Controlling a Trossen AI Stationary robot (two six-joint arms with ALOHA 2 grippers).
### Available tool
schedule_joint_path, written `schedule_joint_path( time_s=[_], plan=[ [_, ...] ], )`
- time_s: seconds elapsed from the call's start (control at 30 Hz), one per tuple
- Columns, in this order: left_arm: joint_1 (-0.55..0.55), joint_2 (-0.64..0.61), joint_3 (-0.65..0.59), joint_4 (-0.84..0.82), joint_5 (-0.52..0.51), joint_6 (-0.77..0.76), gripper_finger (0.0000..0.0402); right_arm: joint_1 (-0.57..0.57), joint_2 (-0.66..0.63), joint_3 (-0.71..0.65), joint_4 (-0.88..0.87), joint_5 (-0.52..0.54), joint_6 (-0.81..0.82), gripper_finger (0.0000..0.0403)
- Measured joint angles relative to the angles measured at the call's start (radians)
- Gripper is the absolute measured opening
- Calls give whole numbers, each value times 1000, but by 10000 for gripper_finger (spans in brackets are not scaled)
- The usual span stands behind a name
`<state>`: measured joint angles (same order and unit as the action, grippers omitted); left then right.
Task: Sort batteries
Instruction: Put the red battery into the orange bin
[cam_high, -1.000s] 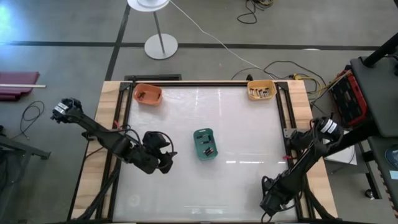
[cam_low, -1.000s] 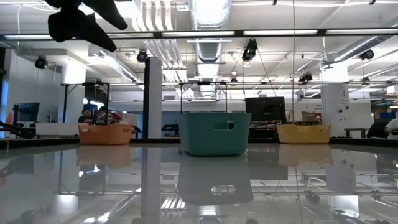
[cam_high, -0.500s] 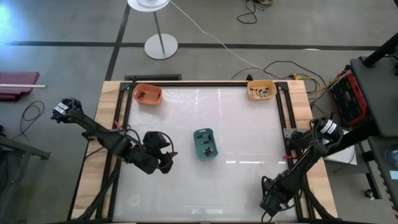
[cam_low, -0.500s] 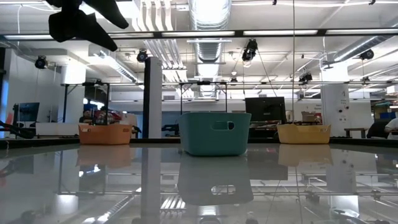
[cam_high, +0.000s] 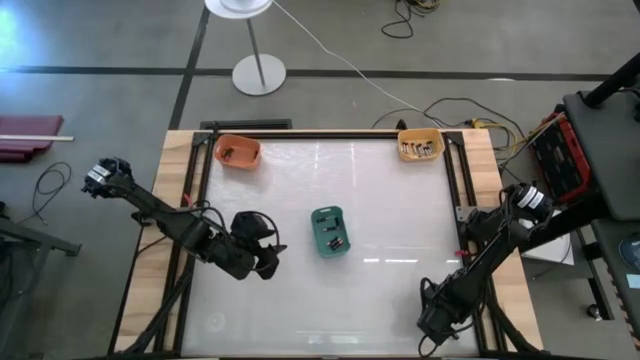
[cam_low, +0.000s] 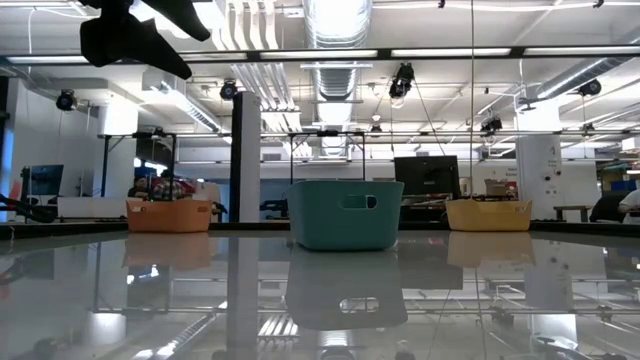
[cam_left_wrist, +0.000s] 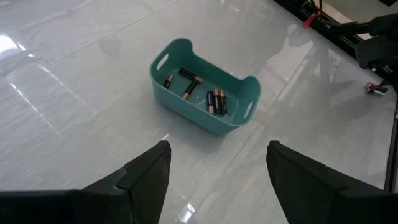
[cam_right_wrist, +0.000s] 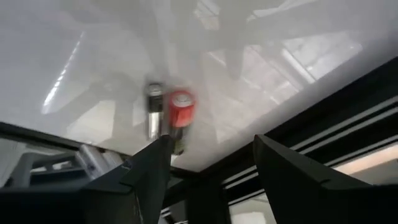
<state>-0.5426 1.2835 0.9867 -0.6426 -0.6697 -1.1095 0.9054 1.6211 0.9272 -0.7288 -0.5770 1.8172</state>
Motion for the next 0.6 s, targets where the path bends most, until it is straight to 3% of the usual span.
schedule_joint_path(
  time_s=[0.6],
  plan=[
    [-6, 0, 0, -2, 0, 2, 242, -1, 42, -17, 58, 0, -32, 219]
  ],
)
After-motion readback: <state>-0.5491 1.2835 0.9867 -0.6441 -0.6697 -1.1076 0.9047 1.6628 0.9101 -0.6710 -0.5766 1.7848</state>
